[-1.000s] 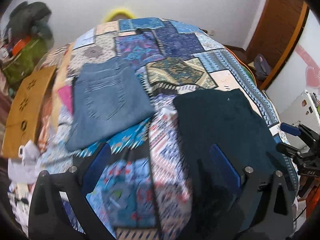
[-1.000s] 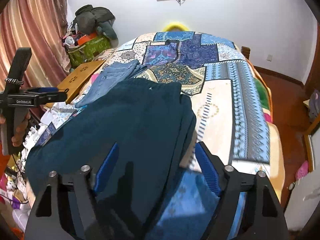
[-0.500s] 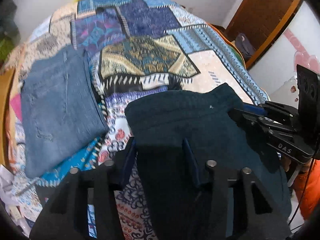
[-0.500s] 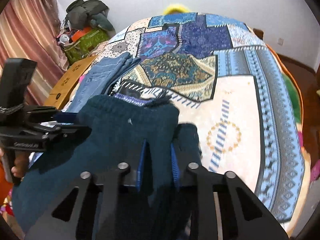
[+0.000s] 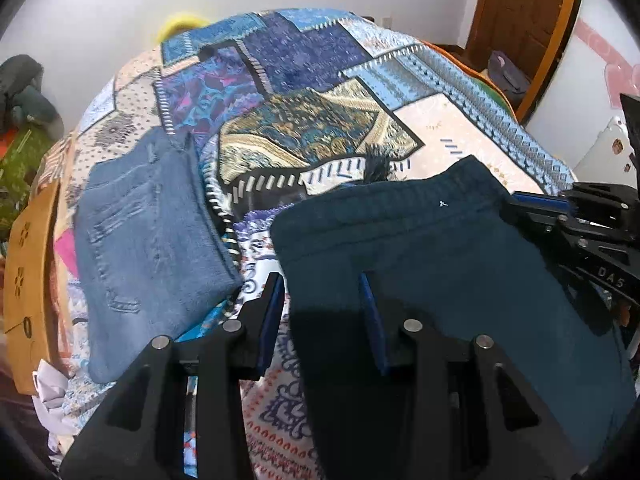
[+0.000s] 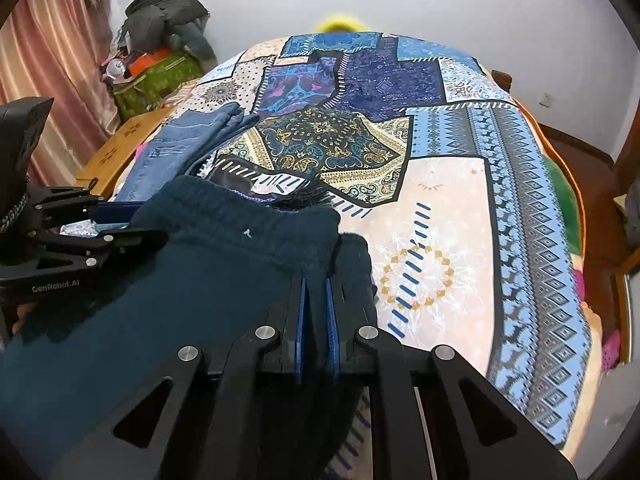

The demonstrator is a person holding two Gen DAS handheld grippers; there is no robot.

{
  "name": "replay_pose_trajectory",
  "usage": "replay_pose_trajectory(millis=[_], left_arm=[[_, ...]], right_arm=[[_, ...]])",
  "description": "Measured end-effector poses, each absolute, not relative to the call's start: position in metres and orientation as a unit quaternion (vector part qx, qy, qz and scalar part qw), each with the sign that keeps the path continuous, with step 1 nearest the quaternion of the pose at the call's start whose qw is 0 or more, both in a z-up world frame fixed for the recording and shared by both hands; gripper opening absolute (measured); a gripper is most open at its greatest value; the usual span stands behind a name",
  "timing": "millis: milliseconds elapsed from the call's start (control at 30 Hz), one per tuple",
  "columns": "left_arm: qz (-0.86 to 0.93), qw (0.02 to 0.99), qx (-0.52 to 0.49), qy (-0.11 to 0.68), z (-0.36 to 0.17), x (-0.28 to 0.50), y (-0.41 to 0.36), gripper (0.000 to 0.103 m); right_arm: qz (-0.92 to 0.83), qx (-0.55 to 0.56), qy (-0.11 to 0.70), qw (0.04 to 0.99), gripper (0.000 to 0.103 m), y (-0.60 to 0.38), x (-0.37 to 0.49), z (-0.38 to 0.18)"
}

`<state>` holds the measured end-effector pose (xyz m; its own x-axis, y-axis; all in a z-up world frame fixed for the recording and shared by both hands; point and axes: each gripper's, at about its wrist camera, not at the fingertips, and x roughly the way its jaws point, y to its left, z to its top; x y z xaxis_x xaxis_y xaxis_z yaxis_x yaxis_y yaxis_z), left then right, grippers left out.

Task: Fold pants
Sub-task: 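Grasp the pants waistband with both tools and lift the pants up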

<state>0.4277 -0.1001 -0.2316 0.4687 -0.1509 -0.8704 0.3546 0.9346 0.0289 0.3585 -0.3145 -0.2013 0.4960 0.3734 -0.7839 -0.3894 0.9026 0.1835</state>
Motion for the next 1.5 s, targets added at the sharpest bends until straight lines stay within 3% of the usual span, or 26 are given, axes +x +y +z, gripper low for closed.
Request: replay_pose_trajectory(millis=[167,233,267,300,333,433,500,800,1000,1167,1267,1367,1433,1500], left_arm=[[-0.135,0.876,0.103,0.451,-0.197,0.404,-0.091,0.041],[-0.138,0.879,0.098,0.445,-0.187,0.395,-0.088,0.047],[-0.138,0.880,0.097,0.445,-0.184,0.391,-0.086,0.062],[-0.134,0.880,0.096,0.445,-0.180,0.387,-0.084,0.085],[-0.127,0.881,0.093,0.446,-0.177,0.381,-0.081,0.093],[-0.145,0.875,0.082,0.454,-0.174,0.372,-0.074,0.097],[-0.150,0.865,0.076,0.472,-0.178,0.369,-0.071,0.097],[-0.185,0.775,0.021,0.603,-0.240,0.382,-0.064,0.097],[-0.226,0.730,-0.016,0.644,-0.257,0.403,-0.070,0.098],[-0.251,0.719,-0.014,0.648,-0.264,0.412,-0.084,0.098],[-0.270,0.718,-0.037,0.641,-0.267,0.416,-0.088,0.097],[-0.298,0.702,-0.078,0.642,-0.266,0.419,-0.089,0.080],[-0.298,0.701,-0.075,0.644,-0.266,0.419,-0.091,0.076],[-0.298,0.704,-0.063,0.642,-0.262,0.417,-0.092,0.063]], right_arm=[[0.222,-0.009,0.425,0.877,0.013,-0.322,0.336,-0.175],[0.227,-0.005,0.415,0.881,0.029,-0.325,0.325,-0.165],[0.231,-0.002,0.407,0.884,0.034,-0.328,0.316,-0.159],[0.233,-0.001,0.401,0.886,0.045,-0.329,0.310,-0.156],[0.233,0.000,0.395,0.889,0.058,-0.331,0.303,-0.153],[0.227,0.000,0.383,0.895,0.084,-0.337,0.284,-0.146],[0.220,0.000,0.386,0.896,0.088,-0.340,0.274,-0.148],[0.226,0.071,0.509,0.827,0.088,-0.339,0.281,-0.209],[0.255,0.140,0.544,0.787,0.088,-0.332,0.309,-0.235],[0.280,0.154,0.554,0.769,0.080,-0.318,0.328,-0.243],[0.286,0.162,0.556,0.763,0.072,-0.316,0.332,-0.247],[0.279,0.175,0.561,0.760,0.062,-0.316,0.335,-0.248],[0.280,0.160,0.558,0.765,0.048,-0.311,0.334,-0.242],[0.278,0.132,0.552,0.775,0.037,-0.306,0.329,-0.234]])
